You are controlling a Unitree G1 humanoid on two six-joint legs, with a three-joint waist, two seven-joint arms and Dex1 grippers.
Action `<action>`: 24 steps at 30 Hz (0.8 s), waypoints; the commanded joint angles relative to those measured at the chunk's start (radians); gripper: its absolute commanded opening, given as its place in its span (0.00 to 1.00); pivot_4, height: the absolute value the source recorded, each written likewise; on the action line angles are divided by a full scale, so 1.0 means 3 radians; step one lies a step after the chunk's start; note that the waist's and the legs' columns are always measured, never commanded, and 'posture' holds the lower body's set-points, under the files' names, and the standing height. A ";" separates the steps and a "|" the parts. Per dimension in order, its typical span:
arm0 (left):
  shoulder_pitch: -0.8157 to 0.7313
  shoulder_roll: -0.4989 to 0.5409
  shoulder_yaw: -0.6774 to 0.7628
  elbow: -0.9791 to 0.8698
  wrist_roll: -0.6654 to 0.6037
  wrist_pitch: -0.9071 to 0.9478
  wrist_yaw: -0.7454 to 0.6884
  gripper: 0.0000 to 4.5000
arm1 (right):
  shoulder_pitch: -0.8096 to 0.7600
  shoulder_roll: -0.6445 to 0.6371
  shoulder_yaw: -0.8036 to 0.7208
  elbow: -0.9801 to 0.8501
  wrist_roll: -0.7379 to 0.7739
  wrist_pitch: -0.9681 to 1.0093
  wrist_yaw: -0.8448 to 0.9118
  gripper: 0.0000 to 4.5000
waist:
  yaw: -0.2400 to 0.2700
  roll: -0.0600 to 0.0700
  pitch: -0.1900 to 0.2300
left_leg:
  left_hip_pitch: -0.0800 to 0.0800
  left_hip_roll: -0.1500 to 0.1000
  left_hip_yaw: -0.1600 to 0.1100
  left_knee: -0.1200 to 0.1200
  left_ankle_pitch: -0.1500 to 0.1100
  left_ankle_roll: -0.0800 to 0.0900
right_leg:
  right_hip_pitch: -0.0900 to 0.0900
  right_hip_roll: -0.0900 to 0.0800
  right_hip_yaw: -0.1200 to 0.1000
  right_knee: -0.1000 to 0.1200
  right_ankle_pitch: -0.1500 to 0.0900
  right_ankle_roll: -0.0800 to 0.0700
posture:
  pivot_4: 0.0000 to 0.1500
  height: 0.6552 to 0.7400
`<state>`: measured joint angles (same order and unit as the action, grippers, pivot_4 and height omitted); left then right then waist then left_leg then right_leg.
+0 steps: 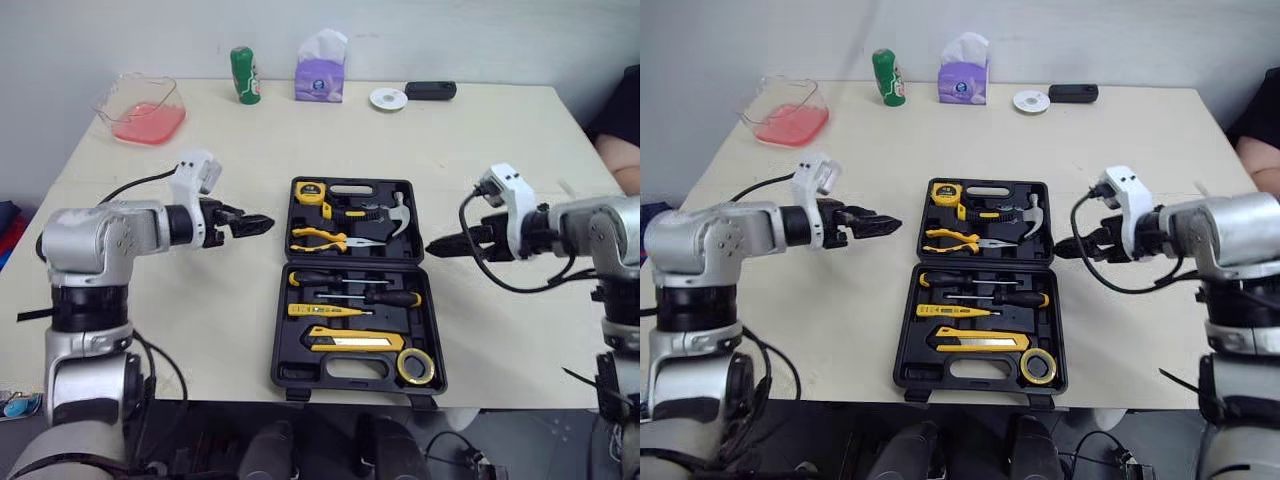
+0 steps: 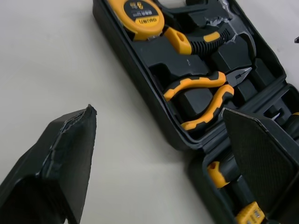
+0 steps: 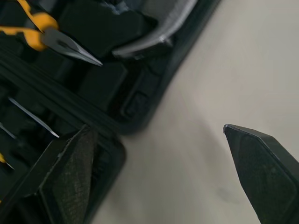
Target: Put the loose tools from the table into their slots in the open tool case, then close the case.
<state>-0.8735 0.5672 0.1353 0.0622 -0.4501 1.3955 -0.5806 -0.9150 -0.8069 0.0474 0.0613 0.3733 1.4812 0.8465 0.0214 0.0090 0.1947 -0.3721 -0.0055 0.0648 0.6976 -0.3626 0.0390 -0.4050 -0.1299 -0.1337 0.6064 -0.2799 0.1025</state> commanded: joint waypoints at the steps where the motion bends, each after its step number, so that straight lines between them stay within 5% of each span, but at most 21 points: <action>1: -0.0175 -0.0006 -0.0130 0.0163 0.0072 0.0079 0.0122 1.00 | -0.0152 0.0003 0.0146 -0.0004 -0.0029 0.0038 -0.0154 0.99 | -0.0001 0.0000 0.0000 | -0.0004 0.0000 0.0002 0.0000 0.0000 0.0000 | -0.0006 0.0001 0.0000 0.0002 0.0000 0.0000 | 1.00 1.00; 24: -0.0609 -0.0358 -0.0721 0.1241 0.0476 -0.0483 0.0186 1.00 | -0.0257 0.0518 -0.0067 0.0239 -0.0032 0.0212 -0.0945 0.99 | -0.0005 -0.0001 0.0000 | -0.0008 -0.0001 0.0022 0.0003 0.0007 -0.0003 | -0.0026 0.0003 -0.0002 0.0022 0.0000 0.0000 | 1.00 1.00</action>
<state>-1.0324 0.4616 -0.0687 0.4235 -0.3195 1.2636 -0.5160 -0.9908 -0.6486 0.0652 0.1605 0.3650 1.5362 0.5812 0.0199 0.0088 0.1947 -0.3746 -0.0059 0.0713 0.6986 -0.3605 0.0381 -0.4126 -0.1289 -0.1344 0.6129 -0.2798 0.1026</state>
